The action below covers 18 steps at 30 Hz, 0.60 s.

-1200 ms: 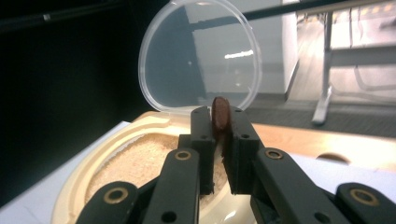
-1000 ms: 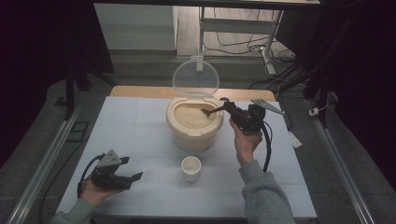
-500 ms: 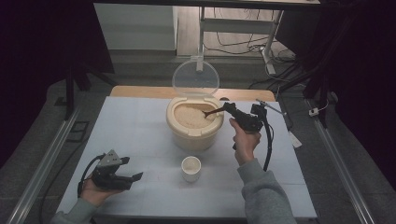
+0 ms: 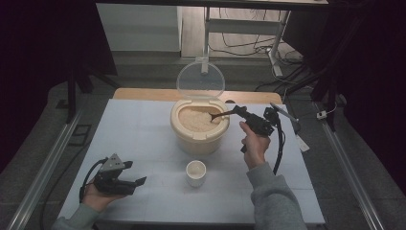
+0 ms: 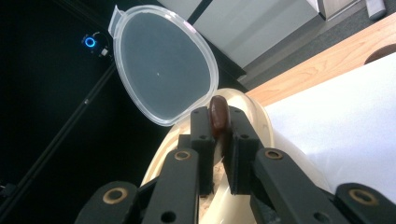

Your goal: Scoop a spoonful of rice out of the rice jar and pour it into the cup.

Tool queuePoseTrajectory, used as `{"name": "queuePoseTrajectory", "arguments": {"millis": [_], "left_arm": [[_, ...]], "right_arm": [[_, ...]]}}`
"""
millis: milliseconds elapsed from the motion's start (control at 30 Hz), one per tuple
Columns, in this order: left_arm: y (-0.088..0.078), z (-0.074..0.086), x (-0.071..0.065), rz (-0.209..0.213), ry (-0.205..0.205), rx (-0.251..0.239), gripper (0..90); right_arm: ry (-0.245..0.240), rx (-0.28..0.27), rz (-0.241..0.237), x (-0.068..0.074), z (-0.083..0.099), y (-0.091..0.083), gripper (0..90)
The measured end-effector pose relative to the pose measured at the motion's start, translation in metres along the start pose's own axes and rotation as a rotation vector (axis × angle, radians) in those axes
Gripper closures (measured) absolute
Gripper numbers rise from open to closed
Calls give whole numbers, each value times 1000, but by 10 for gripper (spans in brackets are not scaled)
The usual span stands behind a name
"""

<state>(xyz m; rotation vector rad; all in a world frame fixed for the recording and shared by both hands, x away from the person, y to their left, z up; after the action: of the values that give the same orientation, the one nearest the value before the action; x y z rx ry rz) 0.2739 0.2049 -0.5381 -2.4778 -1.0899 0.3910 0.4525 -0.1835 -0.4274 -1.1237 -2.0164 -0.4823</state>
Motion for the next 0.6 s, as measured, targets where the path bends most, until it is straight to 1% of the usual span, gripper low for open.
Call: {"name": "queuePoseTrajectory", "arguments": {"millis": [33,200,233,600], "left_arm": [[0,0,0,0,0,0,187],[0,0,0,-1,3,0,188],[0,0,0,-1,4,1,188],[0,0,-1,-2,9,1,190]], "right_arm": [[9,-4,0,0,-1,0,827],[12,-6,-1,-1,-4,-4,827],[16,-13,-3,-1,-4,-4,827],[46,-12,-13,-2,-5,-5,827]]}}
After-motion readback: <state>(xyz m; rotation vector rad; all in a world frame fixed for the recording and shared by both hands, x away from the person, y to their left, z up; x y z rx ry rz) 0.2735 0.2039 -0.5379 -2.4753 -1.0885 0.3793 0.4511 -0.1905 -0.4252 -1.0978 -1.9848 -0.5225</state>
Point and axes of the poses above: each handheld gripper's, and its own axes: y roughly forward along the jaws, z roughly out of its underside, x roughly to its left, the point moved 5 cm from there along y, roughly forward along the jaws, and after that the axes turned 13 degrees about -x, right-handed, at the moved point
